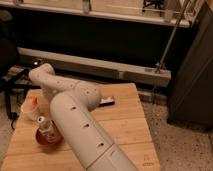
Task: Wipe the white sponge on the table
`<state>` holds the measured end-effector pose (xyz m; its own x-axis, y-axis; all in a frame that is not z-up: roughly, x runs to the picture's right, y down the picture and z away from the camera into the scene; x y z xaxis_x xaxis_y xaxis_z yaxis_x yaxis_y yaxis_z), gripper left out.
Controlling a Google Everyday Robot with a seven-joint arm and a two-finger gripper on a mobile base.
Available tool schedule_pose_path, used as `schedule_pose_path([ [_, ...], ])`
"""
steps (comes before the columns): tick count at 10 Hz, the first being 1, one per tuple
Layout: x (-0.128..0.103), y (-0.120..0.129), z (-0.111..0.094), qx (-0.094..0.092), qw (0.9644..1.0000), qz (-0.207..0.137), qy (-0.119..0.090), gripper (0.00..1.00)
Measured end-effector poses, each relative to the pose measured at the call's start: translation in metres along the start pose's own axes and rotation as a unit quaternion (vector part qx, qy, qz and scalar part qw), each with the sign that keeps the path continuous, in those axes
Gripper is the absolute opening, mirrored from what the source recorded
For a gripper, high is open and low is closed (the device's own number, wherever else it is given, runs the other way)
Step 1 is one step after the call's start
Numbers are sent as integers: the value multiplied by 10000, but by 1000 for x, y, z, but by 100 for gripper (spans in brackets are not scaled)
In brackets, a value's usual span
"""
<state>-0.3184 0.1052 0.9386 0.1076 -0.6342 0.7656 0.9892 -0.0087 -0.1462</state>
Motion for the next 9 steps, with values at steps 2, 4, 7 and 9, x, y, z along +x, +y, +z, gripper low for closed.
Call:
schedule_pose_path([
  [2,17,-27,-26,444,9987,-139,226,23],
  [4,29,-35,-42,651,9970,-195,357,23],
  [7,45,-34,-47,767,9957,-204,486,23],
  [9,54,-29,-42,778,9956,-168,502,23],
])
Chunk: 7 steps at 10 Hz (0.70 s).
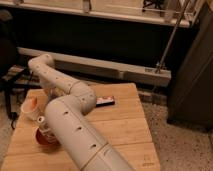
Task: Wipe the white sponge on the table
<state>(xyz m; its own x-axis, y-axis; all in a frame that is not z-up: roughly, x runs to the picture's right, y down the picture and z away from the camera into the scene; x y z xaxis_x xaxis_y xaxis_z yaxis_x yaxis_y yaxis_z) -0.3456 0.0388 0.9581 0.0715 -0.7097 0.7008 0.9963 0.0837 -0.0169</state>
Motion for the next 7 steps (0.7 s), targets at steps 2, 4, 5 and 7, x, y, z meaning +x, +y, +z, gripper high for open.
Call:
schedule_pose_path([
  [2,5,7,4,-16,10000,43,-23,23],
  [4,11,18,6,-46,9999,86,-53,23],
  [5,14,25,5,-68,9999,113,-58,23],
  [7,22,45,1,-159,9996,228,-57,23],
])
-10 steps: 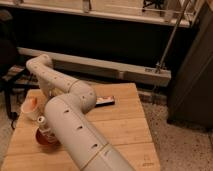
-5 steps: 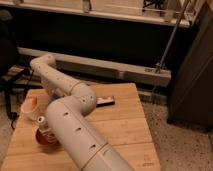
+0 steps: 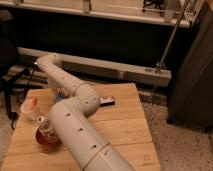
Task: Wipe the white sponge on the table
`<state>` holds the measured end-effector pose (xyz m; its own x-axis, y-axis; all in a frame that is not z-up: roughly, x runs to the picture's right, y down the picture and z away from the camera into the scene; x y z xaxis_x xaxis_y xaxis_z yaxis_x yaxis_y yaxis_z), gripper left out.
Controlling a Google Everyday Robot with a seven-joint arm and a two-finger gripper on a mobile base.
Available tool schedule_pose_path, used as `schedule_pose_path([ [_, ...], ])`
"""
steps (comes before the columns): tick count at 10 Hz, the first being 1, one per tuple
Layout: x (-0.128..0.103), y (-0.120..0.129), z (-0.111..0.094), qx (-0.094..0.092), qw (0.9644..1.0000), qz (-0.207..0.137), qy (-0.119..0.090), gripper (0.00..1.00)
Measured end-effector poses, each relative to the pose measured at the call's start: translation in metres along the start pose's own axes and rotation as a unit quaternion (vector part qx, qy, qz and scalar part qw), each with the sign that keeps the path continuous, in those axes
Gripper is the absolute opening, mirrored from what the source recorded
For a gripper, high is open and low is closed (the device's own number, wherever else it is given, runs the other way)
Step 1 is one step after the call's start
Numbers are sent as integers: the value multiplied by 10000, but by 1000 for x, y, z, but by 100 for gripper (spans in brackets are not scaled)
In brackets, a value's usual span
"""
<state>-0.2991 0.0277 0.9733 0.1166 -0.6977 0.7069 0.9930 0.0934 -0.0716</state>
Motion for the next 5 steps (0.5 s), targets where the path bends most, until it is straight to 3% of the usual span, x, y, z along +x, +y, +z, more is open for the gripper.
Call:
schedule_pose_path([
  [5,9,61,1,-321,9986,380,-177,23],
])
